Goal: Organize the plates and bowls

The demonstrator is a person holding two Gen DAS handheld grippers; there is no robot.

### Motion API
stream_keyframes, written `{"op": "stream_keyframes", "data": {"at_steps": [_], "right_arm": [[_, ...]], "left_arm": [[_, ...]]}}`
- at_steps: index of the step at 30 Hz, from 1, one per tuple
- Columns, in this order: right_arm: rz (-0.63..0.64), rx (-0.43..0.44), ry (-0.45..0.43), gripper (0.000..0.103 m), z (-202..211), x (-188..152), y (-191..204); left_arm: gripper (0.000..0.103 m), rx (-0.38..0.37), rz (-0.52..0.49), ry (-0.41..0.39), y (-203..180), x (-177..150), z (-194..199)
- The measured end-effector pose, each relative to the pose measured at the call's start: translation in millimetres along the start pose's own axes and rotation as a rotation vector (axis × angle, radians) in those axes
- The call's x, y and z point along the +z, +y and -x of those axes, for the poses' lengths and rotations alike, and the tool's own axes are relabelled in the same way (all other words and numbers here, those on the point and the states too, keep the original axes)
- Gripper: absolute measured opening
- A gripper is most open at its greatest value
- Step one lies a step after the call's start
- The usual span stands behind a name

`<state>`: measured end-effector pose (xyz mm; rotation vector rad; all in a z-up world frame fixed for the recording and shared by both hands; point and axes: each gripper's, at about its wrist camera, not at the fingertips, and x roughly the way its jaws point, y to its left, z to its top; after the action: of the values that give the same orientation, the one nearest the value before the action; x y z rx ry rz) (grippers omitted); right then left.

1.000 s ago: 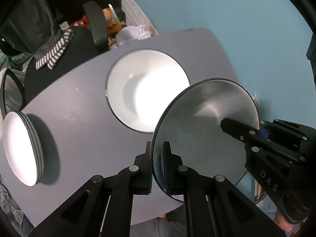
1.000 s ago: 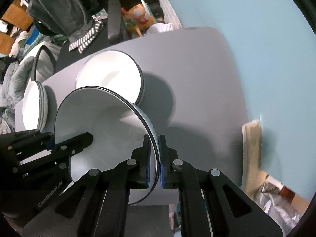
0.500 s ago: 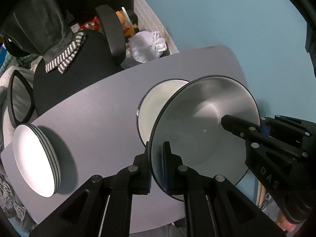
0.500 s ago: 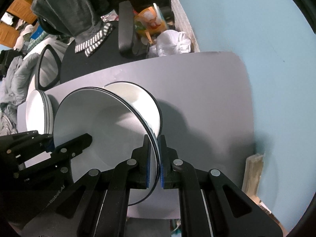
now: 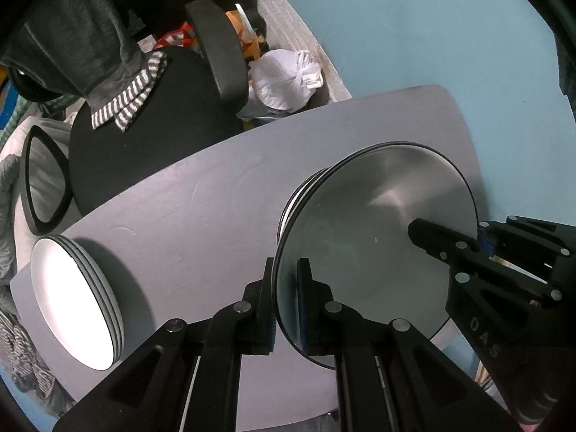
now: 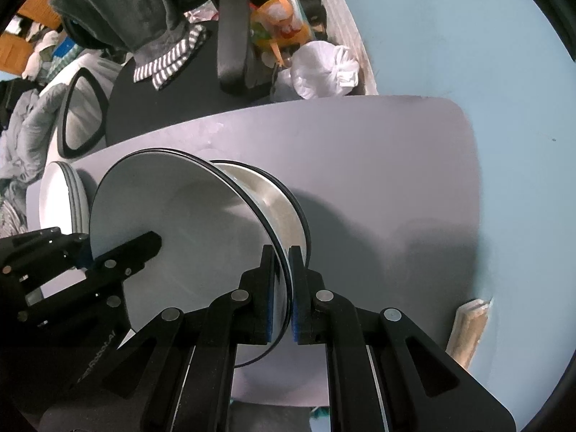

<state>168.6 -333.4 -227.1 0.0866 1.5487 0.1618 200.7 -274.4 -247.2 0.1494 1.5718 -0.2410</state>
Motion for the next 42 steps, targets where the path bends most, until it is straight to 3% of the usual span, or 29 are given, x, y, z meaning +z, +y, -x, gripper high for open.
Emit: {"op": "stream_keyframes", "data": {"at_steps": [14,27,42], "right_arm": [[-0.026,0.007,0.035,0.007,-6.5,5.3,-3.1],[-0.046,0.004,0.075,0.009,-4.5,7.9,-2.4],[-0.054,-0.018,0.077,0.029,4.3,12.3,1.7]], "left_arm": [[0.013,0.045,-0.021,0.042,-4.2,5.1,-13.5],[0.017,0.089,-0.040,0.035,-7.3,5.8,-7.7],[0.024,0.069,0.001,-0.004,-5.3,1.2,3.8]]}}
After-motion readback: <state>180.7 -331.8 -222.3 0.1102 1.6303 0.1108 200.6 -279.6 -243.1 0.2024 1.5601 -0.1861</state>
